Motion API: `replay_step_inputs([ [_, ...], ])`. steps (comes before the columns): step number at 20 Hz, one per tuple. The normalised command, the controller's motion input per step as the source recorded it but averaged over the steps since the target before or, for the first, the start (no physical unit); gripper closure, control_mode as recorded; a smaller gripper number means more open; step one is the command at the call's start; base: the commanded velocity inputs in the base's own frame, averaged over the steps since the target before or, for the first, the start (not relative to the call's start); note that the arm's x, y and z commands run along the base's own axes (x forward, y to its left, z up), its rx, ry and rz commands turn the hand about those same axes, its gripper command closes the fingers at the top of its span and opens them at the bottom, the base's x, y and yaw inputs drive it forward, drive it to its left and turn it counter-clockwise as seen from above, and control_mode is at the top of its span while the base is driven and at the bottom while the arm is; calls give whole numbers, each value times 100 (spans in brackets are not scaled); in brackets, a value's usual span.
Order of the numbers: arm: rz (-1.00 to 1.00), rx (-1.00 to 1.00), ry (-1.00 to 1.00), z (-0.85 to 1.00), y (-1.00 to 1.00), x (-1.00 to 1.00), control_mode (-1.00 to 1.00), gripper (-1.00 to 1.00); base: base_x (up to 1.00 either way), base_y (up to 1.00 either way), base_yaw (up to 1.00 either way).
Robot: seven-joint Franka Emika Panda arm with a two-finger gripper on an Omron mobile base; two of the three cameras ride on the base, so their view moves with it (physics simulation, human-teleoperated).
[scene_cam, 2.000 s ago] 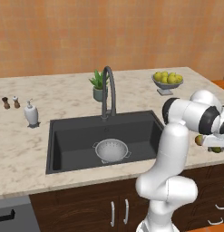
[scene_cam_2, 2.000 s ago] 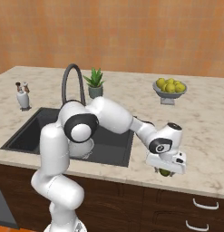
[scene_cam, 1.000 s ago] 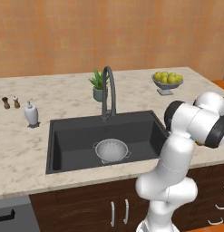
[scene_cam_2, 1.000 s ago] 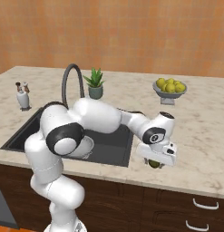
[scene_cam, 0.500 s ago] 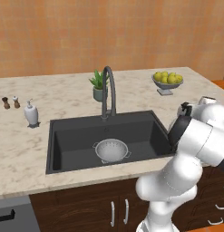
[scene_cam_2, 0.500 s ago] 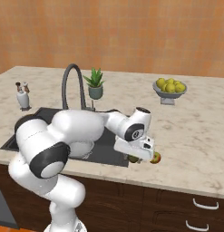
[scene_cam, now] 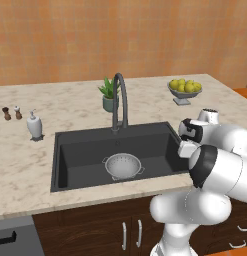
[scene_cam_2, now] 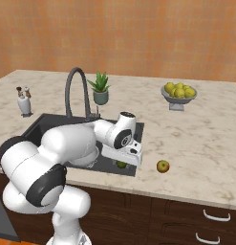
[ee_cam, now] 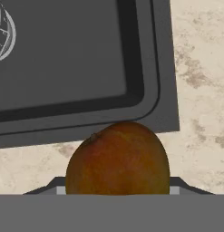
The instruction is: Put the colander in the sink, put the mango, apple in the colander, and turn on the sink faucet and pour water over the colander.
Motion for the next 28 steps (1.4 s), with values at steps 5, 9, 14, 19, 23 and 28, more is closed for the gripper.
replay_step_inputs([
  [5, 0, 0, -1, 5, 37, 37, -100, 100, 0, 0, 0],
  [9, 0, 0, -1, 3, 23, 47, -100, 100, 0, 0, 0],
  [14, 1, 0, 0, -3, 15, 46, -100, 100, 0, 0, 0],
  [19, 15, 2, -2, -9, 28, 20, -100, 100, 0, 0, 0],
  [23, 23, 4, -7, 0, 28, 6, -100, 100, 0, 0, 0],
  [28, 16, 14, -18, -10, 27, 2, -100, 100, 0, 0, 0],
])
